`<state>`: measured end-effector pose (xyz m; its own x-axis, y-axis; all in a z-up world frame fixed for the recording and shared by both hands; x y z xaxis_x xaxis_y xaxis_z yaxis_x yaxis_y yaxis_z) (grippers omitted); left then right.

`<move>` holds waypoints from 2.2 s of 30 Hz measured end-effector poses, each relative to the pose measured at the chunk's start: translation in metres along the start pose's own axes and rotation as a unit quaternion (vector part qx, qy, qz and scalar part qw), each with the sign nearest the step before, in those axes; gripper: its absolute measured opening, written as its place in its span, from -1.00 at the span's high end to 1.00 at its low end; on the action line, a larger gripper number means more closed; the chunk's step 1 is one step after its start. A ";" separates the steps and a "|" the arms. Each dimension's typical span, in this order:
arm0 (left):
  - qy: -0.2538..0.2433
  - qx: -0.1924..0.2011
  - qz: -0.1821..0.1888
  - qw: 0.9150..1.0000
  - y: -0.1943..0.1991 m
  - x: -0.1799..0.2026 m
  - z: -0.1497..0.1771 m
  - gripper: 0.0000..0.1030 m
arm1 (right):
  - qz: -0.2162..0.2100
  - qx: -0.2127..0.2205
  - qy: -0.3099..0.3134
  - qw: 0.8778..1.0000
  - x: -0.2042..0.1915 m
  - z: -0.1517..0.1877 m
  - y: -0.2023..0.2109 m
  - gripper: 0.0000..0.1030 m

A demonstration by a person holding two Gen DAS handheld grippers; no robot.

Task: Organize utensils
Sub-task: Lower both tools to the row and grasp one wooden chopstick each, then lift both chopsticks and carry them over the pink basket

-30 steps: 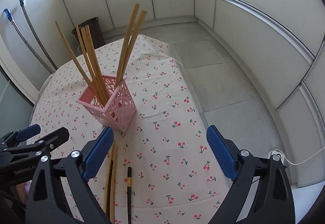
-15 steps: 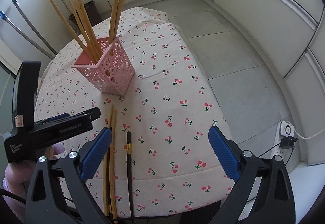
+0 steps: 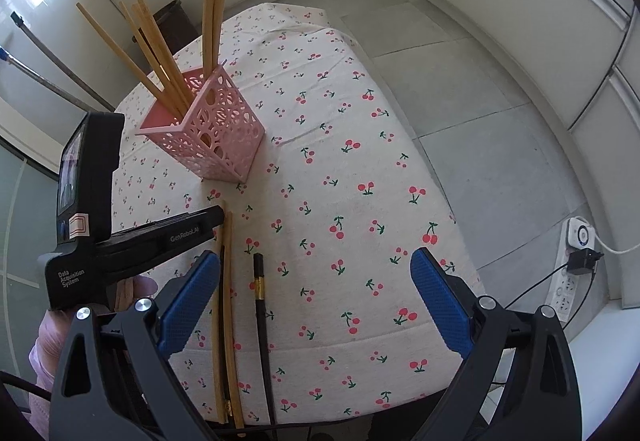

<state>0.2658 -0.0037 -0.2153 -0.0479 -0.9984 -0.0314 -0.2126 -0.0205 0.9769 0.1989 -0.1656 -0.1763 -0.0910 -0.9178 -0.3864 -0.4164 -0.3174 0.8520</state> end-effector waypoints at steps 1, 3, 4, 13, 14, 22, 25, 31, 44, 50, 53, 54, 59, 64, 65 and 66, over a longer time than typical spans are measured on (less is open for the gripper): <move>-0.002 0.001 -0.002 1.000 -0.001 0.002 0.000 0.31 | 0.000 0.000 0.000 1.000 0.000 0.000 0.000 -0.81; -0.006 0.002 -0.004 1.000 -0.002 0.005 0.000 0.33 | 0.000 -0.001 0.000 1.000 0.000 0.001 -0.001 -0.81; -0.009 0.003 -0.005 1.000 -0.002 0.007 0.001 0.33 | 0.000 -0.001 0.000 1.000 0.000 0.001 -0.001 -0.81; -0.023 0.051 -0.010 0.998 -0.002 0.006 0.014 0.92 | -0.005 -0.008 0.002 1.000 -0.008 0.003 -0.011 -0.81; -0.018 0.054 -0.013 0.998 -0.001 0.000 0.014 0.93 | -0.005 -0.007 0.005 1.000 -0.011 0.002 -0.013 -0.81; 0.037 0.075 0.026 0.996 0.038 -0.058 0.021 0.93 | -0.009 -0.024 0.050 0.998 -0.059 -0.004 -0.055 -0.50; 0.052 0.088 0.035 0.994 0.055 -0.072 0.023 0.92 | 0.010 -0.034 0.064 0.997 -0.072 -0.004 -0.074 -0.19; 0.056 0.103 0.037 0.992 0.072 -0.101 0.019 0.92 | 0.046 -0.042 0.049 0.997 -0.081 -0.002 -0.103 0.41; 0.066 0.125 0.044 0.989 0.084 -0.113 0.021 0.92 | 0.042 -0.007 0.047 0.998 -0.099 0.002 -0.116 0.91; 0.057 0.169 0.052 0.982 0.114 -0.120 0.026 0.92 | -0.007 0.042 0.052 0.998 -0.102 -0.004 -0.075 0.91; 0.047 0.190 0.048 0.979 0.129 -0.122 0.031 0.92 | -0.034 0.071 0.064 0.995 -0.099 -0.004 -0.042 0.91; 0.044 0.197 0.046 0.978 0.134 -0.123 0.034 0.92 | -0.042 0.082 0.067 0.993 -0.099 -0.003 -0.031 0.91; 0.047 0.224 0.048 0.972 0.157 -0.127 0.048 0.92 | -0.078 0.127 0.098 0.984 -0.104 0.003 0.020 0.90; 0.051 0.262 0.060 0.962 0.188 -0.127 0.064 0.92 | -0.099 0.152 0.129 0.975 -0.114 0.011 0.061 0.90; 0.053 0.269 0.063 0.960 0.193 -0.127 0.068 0.92 | -0.102 0.155 0.135 0.973 -0.117 0.014 0.069 0.90; 0.055 0.275 0.065 0.958 0.198 -0.127 0.071 0.92 | -0.104 0.159 0.141 0.972 -0.120 0.017 0.077 0.90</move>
<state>0.1601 0.1226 -0.0327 -0.0115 -0.9909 0.1343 -0.6947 0.1045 0.7116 0.1624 -0.0758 -0.0707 0.2578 -0.8844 -0.3890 -0.6613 -0.4550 0.5963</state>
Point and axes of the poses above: each gripper's, at about its wrist camera, not at the fingertips, and y roughly against the way its jaws point, x to its right, z to its underside, the point moved 2 cm from there along -y, roughly the way its jaws point, and after that the axes turned 6 degrees about -z, right-handed, at the moved point
